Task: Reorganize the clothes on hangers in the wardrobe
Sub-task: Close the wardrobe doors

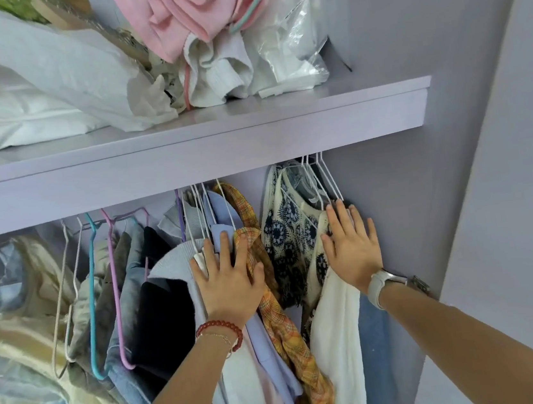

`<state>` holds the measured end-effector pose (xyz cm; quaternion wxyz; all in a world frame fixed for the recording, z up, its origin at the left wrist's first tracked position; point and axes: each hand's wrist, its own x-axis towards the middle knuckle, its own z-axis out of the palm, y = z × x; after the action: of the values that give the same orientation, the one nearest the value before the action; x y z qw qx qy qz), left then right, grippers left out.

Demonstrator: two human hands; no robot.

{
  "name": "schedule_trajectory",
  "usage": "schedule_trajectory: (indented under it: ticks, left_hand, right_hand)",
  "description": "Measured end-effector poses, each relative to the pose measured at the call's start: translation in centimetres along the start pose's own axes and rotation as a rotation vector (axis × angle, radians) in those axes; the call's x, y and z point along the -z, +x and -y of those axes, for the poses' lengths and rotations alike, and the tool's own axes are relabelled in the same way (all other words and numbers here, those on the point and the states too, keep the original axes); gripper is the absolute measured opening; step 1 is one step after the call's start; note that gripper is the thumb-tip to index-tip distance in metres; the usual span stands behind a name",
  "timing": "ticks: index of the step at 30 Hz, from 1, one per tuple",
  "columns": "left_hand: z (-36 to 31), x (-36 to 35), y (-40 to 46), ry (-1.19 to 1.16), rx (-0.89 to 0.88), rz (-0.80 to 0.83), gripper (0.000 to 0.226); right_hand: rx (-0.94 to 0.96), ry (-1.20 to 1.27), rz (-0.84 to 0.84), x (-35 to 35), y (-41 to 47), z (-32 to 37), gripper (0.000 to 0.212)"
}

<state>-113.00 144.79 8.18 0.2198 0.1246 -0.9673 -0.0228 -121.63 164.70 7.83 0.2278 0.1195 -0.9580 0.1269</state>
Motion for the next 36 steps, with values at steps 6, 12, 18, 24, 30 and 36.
schedule_trajectory:
  ticks: [6, 12, 18, 24, 30, 36]
  left_hand:
    - [-0.6, 3.8, -4.7, -0.106, -0.055, -0.040, 0.059]
    - [-3.8, 10.0, -12.0, -0.322, -0.270, -0.213, 0.053]
    - [-12.8, 18.6, -16.0, -0.570, -0.559, -0.416, 0.053]
    - [-22.5, 26.6, -19.9, -0.728, -0.814, -0.546, 0.053]
    - [-28.3, 30.2, -22.4, -0.665, -0.948, -0.553, 0.051]
    - [-28.1, 33.2, -22.4, -0.648, -0.917, -0.585, 0.052]
  right_hand:
    - [-0.011, -0.014, -0.011, 5.2, -6.9, 0.2, 0.054]
    - [-0.037, 0.100, -0.176, 14.1, -17.4, 0.7, 0.057]
    - [0.062, 0.145, -0.634, 27.3, -24.1, -1.9, 0.042]
    - [0.079, 0.003, -1.009, 38.2, -29.0, -6.1, 0.038]
    - [-0.258, 0.337, -0.922, 42.3, -29.1, -10.2, 0.055]
    - [-0.245, 0.513, -0.864, 41.8, -29.1, -10.2, 0.051]
